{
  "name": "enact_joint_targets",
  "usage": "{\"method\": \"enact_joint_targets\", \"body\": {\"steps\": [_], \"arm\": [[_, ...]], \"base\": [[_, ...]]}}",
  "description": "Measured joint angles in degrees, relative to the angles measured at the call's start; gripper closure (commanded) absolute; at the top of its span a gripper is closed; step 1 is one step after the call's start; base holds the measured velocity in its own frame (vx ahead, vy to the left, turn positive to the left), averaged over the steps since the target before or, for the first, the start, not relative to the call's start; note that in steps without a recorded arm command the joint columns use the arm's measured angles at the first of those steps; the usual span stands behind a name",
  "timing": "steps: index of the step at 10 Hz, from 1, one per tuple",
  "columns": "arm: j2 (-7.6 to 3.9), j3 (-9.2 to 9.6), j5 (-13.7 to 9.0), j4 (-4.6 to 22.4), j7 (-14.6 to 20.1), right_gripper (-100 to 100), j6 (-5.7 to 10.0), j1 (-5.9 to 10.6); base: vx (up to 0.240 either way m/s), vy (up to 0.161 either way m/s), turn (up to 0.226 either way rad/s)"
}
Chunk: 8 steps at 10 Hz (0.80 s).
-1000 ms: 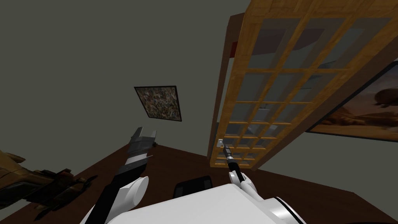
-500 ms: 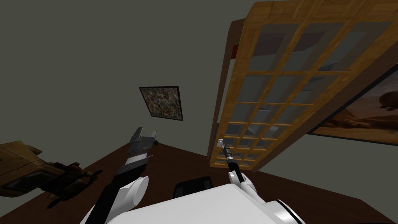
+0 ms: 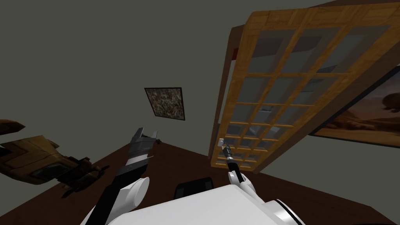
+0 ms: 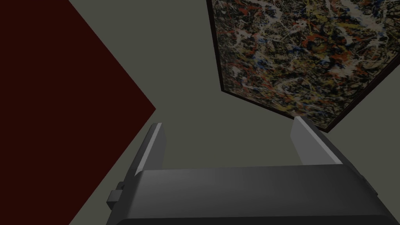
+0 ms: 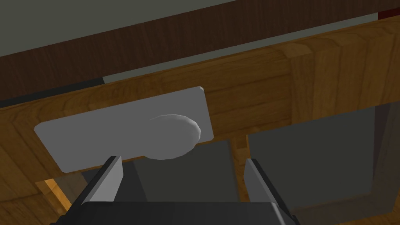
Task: Pull the door open
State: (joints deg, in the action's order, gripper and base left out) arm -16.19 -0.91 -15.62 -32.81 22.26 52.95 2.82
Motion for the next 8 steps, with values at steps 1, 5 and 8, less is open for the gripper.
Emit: {"method": "enact_joint_targets", "body": {"steps": [1, 5, 8], "arm": [[0.19, 0.23, -0.67, -0.36, 1.62, -100, -0.22, 0.00], [0.72, 0.95, -2.61, -0.36, 7.41, -100, -0.33, 0.37], [1.15, 1.47, -4.08, -0.91, 11.53, -100, -0.64, 0.40]], "base": [[-0.040, -0.020, 0.022], [-0.052, -0.016, 0.041], [-0.054, -0.022, 0.048]]}}
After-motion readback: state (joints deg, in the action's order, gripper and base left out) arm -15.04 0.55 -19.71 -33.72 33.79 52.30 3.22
